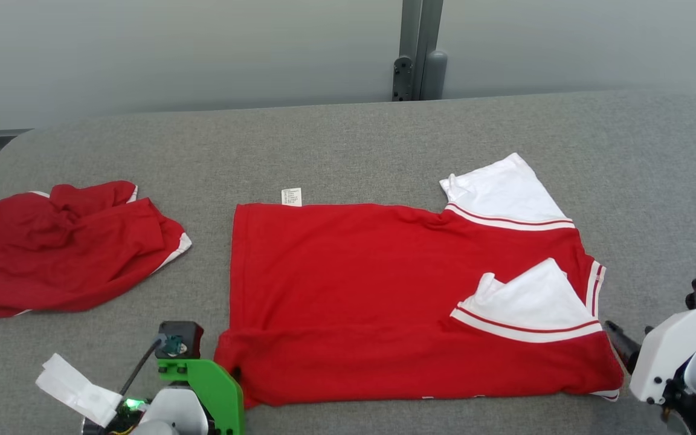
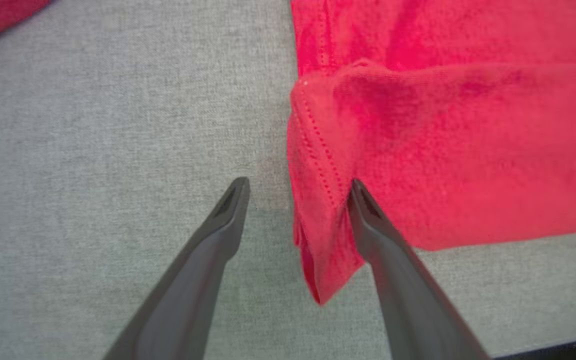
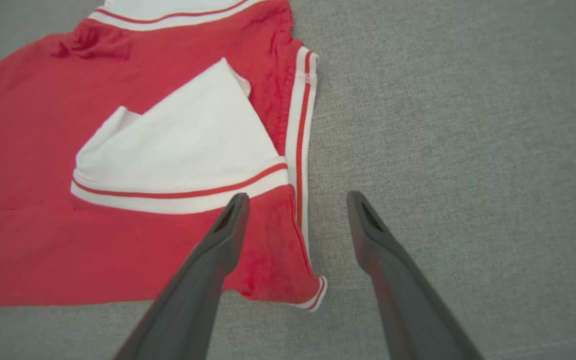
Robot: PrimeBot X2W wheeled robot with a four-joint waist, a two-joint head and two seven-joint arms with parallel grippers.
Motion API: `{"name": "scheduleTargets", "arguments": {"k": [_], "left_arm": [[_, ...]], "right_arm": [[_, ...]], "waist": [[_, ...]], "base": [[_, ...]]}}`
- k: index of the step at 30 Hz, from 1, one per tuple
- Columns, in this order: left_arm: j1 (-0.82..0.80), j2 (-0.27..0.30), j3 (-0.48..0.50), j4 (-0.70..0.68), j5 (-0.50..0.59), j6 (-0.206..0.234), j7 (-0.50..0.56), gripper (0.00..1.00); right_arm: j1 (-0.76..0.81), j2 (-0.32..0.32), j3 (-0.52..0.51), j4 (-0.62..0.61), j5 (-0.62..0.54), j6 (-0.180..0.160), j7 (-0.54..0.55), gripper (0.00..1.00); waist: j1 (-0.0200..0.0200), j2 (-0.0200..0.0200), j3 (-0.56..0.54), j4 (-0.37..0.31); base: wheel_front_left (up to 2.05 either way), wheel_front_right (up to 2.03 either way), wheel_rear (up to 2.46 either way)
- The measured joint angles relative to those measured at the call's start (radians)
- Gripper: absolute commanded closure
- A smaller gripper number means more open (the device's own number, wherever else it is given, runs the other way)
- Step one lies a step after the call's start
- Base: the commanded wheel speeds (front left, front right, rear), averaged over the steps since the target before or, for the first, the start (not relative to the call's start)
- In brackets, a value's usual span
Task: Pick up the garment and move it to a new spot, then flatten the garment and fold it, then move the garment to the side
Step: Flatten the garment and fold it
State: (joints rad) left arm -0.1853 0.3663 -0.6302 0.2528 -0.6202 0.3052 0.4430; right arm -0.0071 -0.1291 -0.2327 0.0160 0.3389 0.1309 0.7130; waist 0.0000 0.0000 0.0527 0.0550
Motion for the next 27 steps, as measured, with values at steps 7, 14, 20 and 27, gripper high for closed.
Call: {"name": "scheduleTargets", "arguments": {"k": [7,14,20,27], "left_arm": [[-0.044,0.018,0.051,-0.058,-0.004,0.021,-0.034,0.0],[-0.177,0.024,0.086,-0.047,-0.01,0.001,-0.026,0.0],[-0.373,-0.027,0.089,0.053,-0.019,-0.051,0.004,0.0],[-0.558,-0.074,0.075,0.205,-0.02,-0.099,0.036,0.0]], "right_arm": [[-0.106,-0.072,-0.01,-0.059,-0.009,0.0,0.038,0.0],[-0.305,-0.123,0.067,0.013,-0.008,0.0,0.052,0.0],[-0.504,-0.128,0.146,0.17,0.007,0.0,0.04,0.0],[-0.717,-0.165,0.246,0.36,-0.008,0.0,-0.004,0.0]], "waist": [[0.0,0.0,0.028,0.004],[0.0,0.0,0.077,-0.004],[0.0,0.0,0.142,-0.008],[0.0,0.0,0.227,-0.014]], "base": [[0.0,0.0,0.0],[0.0,0.0,0.0],[0.0,0.0,0.0],[0.0,0.0,0.0]]}}
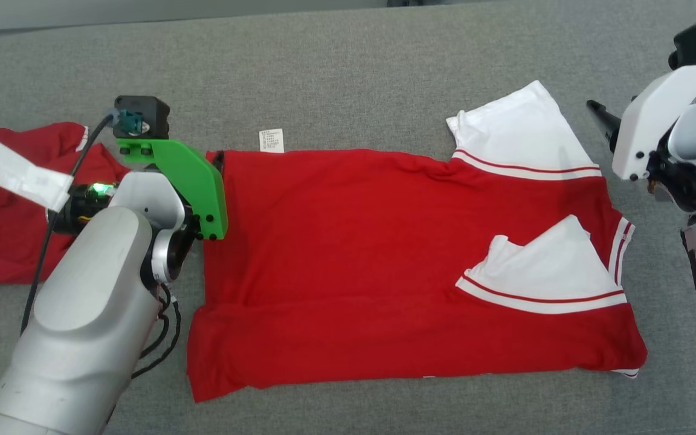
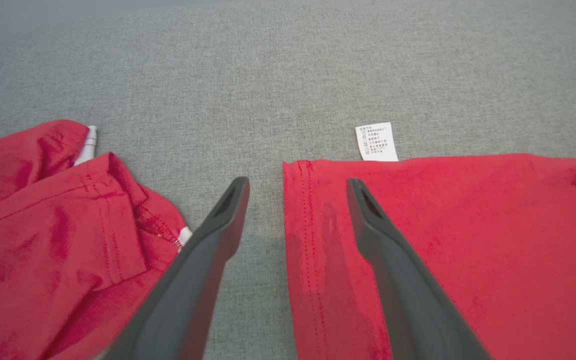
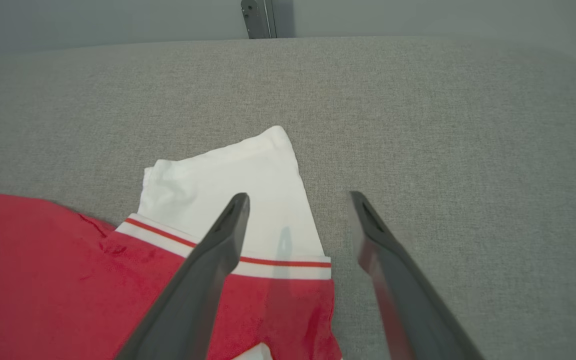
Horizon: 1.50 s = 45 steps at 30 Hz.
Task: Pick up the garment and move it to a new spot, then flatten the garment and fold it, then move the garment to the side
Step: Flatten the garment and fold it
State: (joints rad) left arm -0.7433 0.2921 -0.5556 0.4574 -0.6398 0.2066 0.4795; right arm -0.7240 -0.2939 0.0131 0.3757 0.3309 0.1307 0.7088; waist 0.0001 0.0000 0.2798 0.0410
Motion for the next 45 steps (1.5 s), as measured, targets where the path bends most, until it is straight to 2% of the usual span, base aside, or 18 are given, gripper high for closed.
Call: {"name": "scheduleTargets", "arguments": {"k": [6,13,26,27,28,29,35,45], "left_arm": [[-0.097,-0.006,-0.019,0.129,0.012,-0.039,0.024,0.0],[-0.144,-0.025,-0.027,0.232,0.008,-0.075,0.011,0.0],[-0.2,-0.047,-0.049,0.357,0.001,-0.128,0.014,0.0],[-0.203,-0.049,-0.05,0.362,-0.002,-0.13,0.016,0.34],[-0.207,-0.051,-0.052,0.367,-0.002,-0.137,0.017,0.75],[-0.213,-0.051,-0.052,0.37,-0.003,-0.143,0.021,1.0],[-0.232,-0.065,-0.05,0.38,-0.03,-0.179,0.02,1.0],[-0.236,-0.067,-0.061,0.335,-0.028,-0.198,-0.048,1.0]], "right_arm": [[-0.135,0.011,0.044,0.123,-0.018,0.0,-0.07,0.0],[-0.205,0.029,0.121,0.232,-0.016,0.0,-0.129,0.0],[-0.277,0.009,0.226,0.316,0.018,0.0,-0.147,0.0],[-0.282,0.008,0.233,0.321,0.019,0.0,-0.143,0.0],[-0.288,0.007,0.239,0.324,0.02,0.0,-0.143,0.0],[-0.294,0.004,0.246,0.328,0.02,0.0,-0.141,0.0],[-0.326,-0.027,0.27,0.346,0.021,0.0,-0.134,0.0],[-0.363,-0.122,0.365,0.375,0.009,0.0,-0.12,0.0]], "waist": [[0.0,0.0,0.07,-0.007],[0.0001,0.0,0.107,-0.017],[-0.0001,0.0,0.12,-0.034],[0.0,0.0,0.122,-0.035],[-0.0001,0.0,0.125,-0.035],[0.0,0.0,0.128,-0.035],[-0.0001,0.0,0.147,-0.024],[0.0,0.0,0.187,0.022]], "base": [[0.0,0.0,0.0],[0.0,0.0,0.0],[0.0,0.0,0.0],[0.0,0.0,0.0],[0.0,0.0,0.0],[0.0,0.0,0.0],[0.0,0.0,0.0],[0.0,0.0,0.0]]}}
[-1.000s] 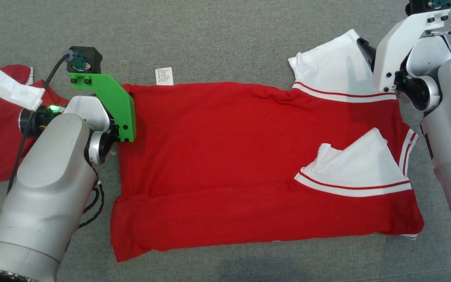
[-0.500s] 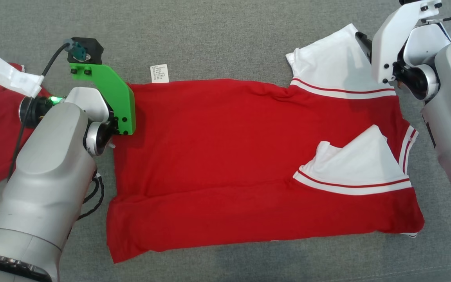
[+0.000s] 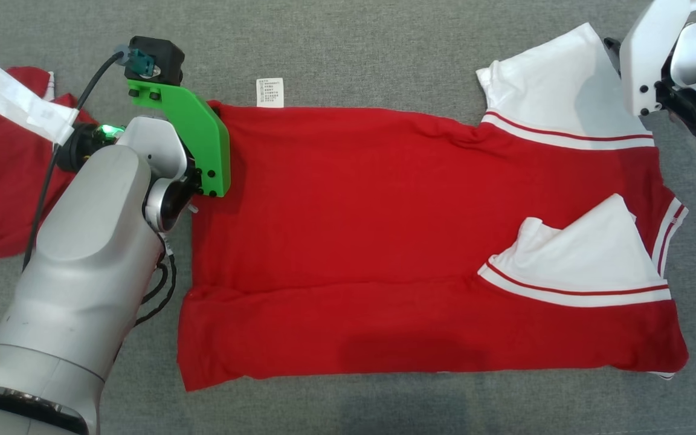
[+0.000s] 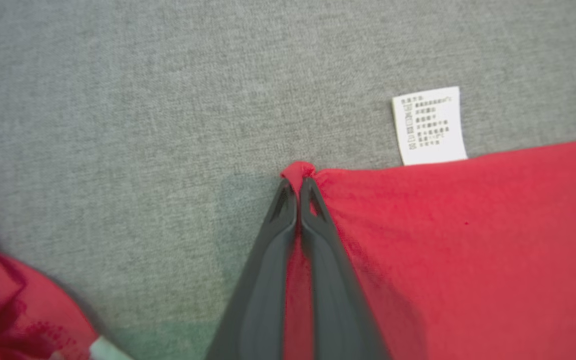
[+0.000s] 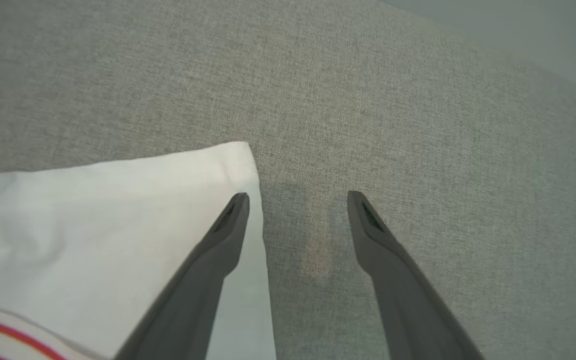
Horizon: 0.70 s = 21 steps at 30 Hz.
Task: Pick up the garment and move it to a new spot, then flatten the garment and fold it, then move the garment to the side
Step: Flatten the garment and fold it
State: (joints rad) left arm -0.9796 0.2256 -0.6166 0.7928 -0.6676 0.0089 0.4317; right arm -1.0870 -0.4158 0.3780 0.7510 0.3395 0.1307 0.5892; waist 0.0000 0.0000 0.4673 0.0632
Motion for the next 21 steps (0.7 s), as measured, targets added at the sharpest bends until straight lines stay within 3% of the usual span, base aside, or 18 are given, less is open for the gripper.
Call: {"name": "scheduleTargets", "arguments": {"k": [19,20,21], "left_arm": [[0.025,-0.016,-0.013,-0.08,-0.003,0.009,-0.039,1.0],[0.025,-0.016,-0.013,-0.084,-0.004,0.009,-0.039,1.0],[0.025,-0.016,-0.014,-0.088,-0.004,0.009,-0.039,1.0]], "right_arm": [[-0.03,-0.011,0.085,0.076,0.023,-0.001,-0.044,0.0],[-0.031,-0.011,0.085,0.081,0.032,-0.001,-0.041,0.1],[-0.033,-0.011,0.085,0.084,0.04,-0.001,-0.036,0.71]], "waist": [[0.0,0.0,0.039,0.06],[-0.0001,0.0,0.041,0.062],[0.0,0.0,0.043,0.064]], "base": [[0.0,0.0,0.0],[0.0,0.0,0.0],[0.0,0.0,0.0]]}}
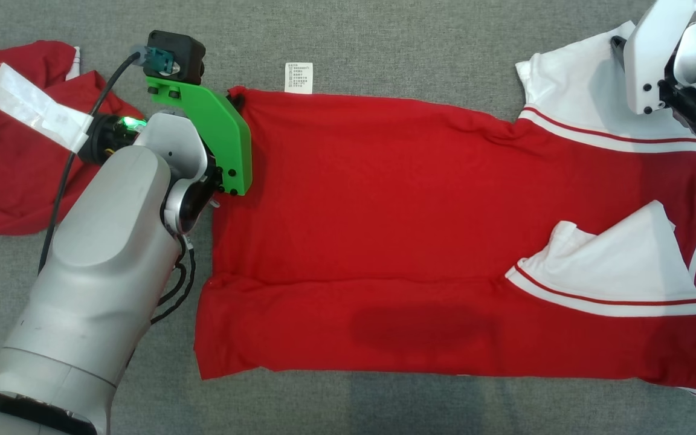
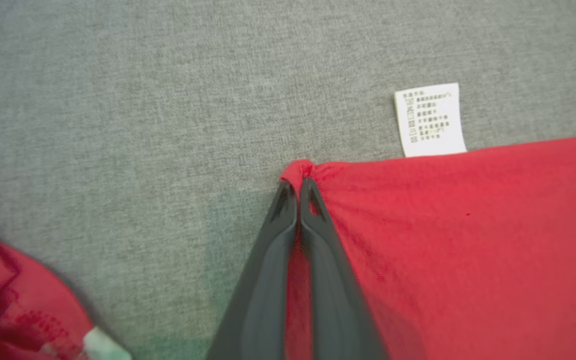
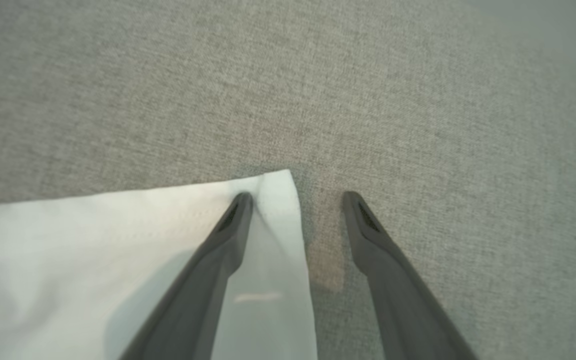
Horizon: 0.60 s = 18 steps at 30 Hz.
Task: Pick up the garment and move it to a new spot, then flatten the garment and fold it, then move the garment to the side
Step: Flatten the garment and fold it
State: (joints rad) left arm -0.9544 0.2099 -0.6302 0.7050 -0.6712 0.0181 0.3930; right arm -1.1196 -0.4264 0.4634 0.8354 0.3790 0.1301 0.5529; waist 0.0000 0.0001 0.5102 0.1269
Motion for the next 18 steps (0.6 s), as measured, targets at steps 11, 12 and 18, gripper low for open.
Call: {"name": "scheduleTargets", "arguments": {"k": [11,12,18], "left_arm": [[0.038,0.012,0.0,-0.026,0.01,0.019,-0.107,1.0],[0.043,0.013,0.001,-0.027,0.012,0.022,-0.122,1.0],[0.092,0.034,-0.002,-0.034,0.026,0.027,-0.177,1.0]], "right_arm": [[0.027,-0.003,-0.051,0.002,0.04,0.002,-0.177,1.0],[0.037,-0.007,-0.053,-0.003,0.042,0.002,-0.205,1.0],[0.138,-0.02,-0.036,-0.069,0.082,0.002,-0.306,1.0]], "waist": [[0.0,0.0,-0.003,-0.003],[0.0,0.0,-0.006,-0.004],[0.0,0.0,-0.037,-0.017]], "base": [[0.0,0.0,0.0],[0.0,0.0,0.0],[0.0,0.0,0.0]]}}
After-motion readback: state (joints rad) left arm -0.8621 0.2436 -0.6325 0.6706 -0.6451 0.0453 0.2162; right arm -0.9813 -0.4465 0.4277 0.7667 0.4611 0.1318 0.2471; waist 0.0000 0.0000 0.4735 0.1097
